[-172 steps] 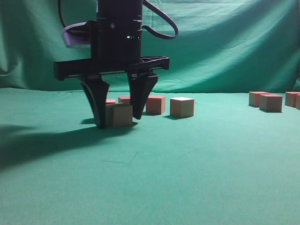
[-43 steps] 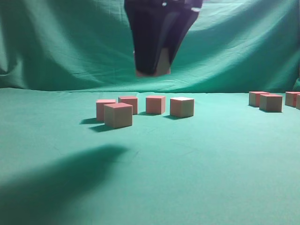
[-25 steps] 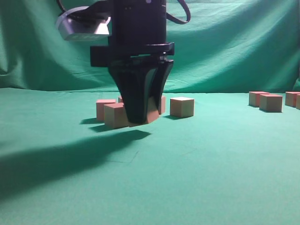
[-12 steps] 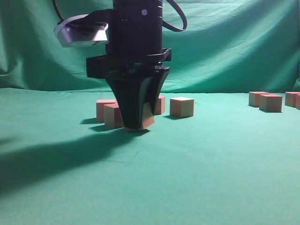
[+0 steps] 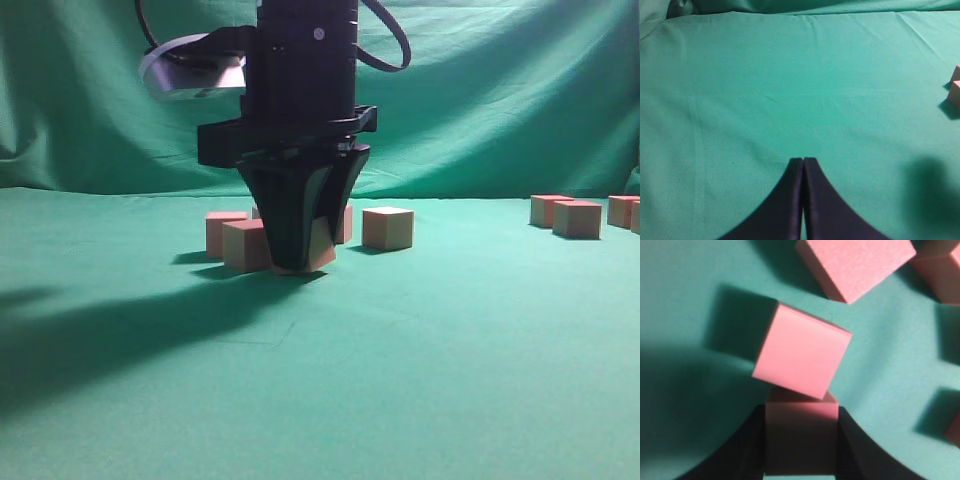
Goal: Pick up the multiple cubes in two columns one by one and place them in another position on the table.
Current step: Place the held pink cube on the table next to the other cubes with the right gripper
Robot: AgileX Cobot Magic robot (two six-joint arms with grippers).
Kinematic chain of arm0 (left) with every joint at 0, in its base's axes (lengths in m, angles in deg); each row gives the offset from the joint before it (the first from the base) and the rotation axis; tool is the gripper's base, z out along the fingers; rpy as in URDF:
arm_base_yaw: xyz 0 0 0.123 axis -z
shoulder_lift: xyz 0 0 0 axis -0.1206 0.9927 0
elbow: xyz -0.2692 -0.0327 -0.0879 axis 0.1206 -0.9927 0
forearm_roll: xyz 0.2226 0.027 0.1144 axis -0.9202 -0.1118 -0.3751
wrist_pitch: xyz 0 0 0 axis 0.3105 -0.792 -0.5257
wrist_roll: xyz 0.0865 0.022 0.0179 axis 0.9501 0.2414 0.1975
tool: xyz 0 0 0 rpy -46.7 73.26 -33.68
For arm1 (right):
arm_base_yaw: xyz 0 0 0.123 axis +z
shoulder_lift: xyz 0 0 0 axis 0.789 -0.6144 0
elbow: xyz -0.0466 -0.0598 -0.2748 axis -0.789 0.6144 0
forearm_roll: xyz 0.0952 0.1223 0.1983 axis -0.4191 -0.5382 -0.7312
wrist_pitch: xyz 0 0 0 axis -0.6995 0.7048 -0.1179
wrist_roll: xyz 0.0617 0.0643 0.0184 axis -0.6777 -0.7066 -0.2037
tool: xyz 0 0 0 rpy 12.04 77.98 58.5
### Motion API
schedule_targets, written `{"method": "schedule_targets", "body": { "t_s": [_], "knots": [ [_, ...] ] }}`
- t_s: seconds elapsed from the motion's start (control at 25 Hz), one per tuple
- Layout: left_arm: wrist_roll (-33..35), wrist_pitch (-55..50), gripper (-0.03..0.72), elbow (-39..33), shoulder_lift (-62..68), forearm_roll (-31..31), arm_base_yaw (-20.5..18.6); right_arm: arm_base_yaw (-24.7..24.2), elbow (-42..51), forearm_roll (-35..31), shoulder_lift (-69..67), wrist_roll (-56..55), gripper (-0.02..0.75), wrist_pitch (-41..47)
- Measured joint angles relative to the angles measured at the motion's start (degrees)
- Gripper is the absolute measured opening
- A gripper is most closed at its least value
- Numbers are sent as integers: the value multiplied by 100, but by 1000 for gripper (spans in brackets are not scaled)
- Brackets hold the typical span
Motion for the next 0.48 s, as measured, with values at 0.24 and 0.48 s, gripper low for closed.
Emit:
{"method": "schedule_targets", "body": {
  "t_s": [0.24,0.48],
  "knots": [
    [0,0,0,0,0,0,0,0,0,0,0,-12,276,24],
    [0,0,0,0,0,0,0,0,-12,0,-4,-12,276,59]
  ]
}}
